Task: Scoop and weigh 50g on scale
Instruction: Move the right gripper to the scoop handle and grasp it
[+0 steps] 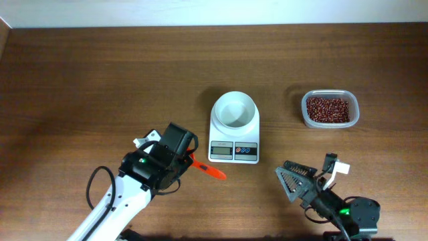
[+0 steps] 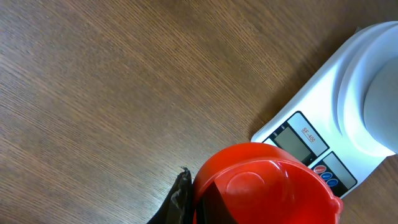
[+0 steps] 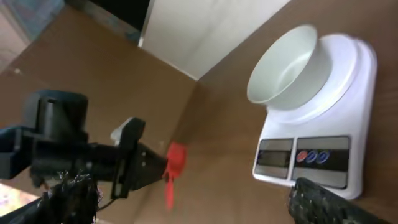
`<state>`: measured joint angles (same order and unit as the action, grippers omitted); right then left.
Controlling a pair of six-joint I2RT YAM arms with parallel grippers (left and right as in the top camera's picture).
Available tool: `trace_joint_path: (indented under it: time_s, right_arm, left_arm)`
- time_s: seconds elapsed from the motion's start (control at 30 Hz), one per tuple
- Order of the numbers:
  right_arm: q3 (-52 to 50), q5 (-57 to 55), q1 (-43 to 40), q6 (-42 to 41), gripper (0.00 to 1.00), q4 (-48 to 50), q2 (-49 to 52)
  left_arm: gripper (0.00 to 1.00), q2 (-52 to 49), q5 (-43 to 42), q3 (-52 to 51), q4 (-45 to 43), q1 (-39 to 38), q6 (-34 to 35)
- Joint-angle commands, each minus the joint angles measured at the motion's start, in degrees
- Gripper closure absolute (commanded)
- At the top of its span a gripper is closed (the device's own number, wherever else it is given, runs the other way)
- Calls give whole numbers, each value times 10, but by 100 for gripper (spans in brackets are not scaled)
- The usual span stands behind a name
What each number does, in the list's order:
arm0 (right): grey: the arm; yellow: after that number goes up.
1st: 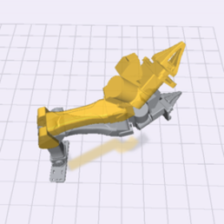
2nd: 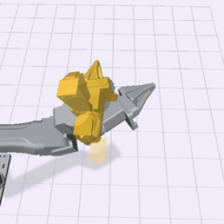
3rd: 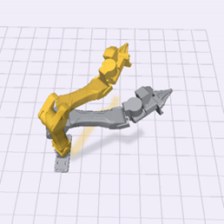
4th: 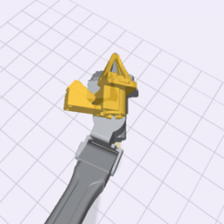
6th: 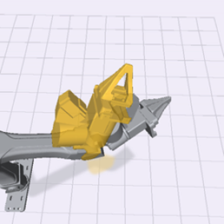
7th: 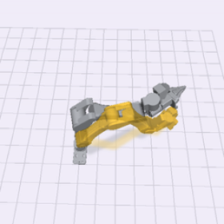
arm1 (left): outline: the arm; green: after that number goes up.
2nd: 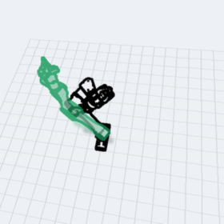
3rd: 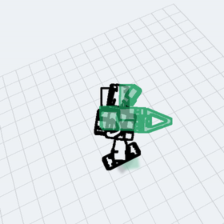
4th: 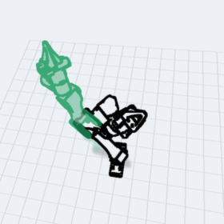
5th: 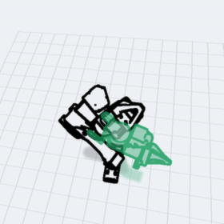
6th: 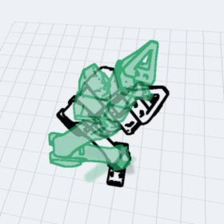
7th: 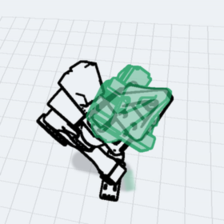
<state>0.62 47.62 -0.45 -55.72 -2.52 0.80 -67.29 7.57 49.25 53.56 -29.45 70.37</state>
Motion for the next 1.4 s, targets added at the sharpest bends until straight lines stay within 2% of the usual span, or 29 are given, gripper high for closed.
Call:
trace_joint_path:
  time_s: [0.0, 0.1, 0.17, 0.3, 0.4, 0.47, 0.6, 0.7, 0.8, 0.83, 0.93, 1.0, 1.07, 1.13, 1.23, 1.37]
  right_arm:
    - [-3, 8, -3, 69, 1, -16, -4]
    - [9, -7, -3, 55, 1, -17, 18]
    - [35, -7, -3, 55, 1, -21, 68]
    - [114, 8, -3, 90, 1, -44, 257]
    - [155, 43, -3, 140, 1, -44, 352]
    - [168, 53, -3, 149, 1, -40, 392]
    - [167, 74, -3, 149, 1, -42, 410]
    - [167, 83, 12, 148, 1, -38, 415]
    - [167, 59, 89, 148, 0, 2, 415]
    - [167, 33, 118, 146, 4, 10, 417]
    - [167, -78, 201, 46, 4, 22, 435]
    - [167, -94, 245, 27, 5, 80, 456]
    - [167, -102, 284, 11, 11, 154, 488]
    - [167, -140, 313, -50, 12, 179, 525]
    - [167, -149, 352, -59, 14, 269, 600]
    - [167, -149, 393, -59, 28, 375, 668]
  left_arm:
    - [100, 7, 8, -1, 1, -2, 8]
    - [100, 7, 8, -1, 1, -2, 8]
    - [100, 7, 8, -1, 1, -2, 8]
    - [100, 7, 8, -1, 2, -2, 8]
    - [100, 7, 3, -1, 8, -2, 9]
    - [100, 7, 4, -1, 23, -2, 37]
    - [100, 7, 4, -1, 27, -2, 84]
    - [100, 7, 4, -1, 27, -2, 90]
    - [100, 7, 2, -1, 27, -2, 100]
    - [100, 7, 2, -1, 27, -2, 105]
    - [100, 7, -17, -1, 27, -2, 140]
    - [100, 7, -38, -1, 27, -2, 155]
    - [100, 7, -53, -1, 27, -2, 156]
    - [100, 7, -69, -1, 27, -2, 156]
    - [100, 7, -90, -1, 27, -2, 155]
    - [100, 7, -100, -1, 27, -12, 155]
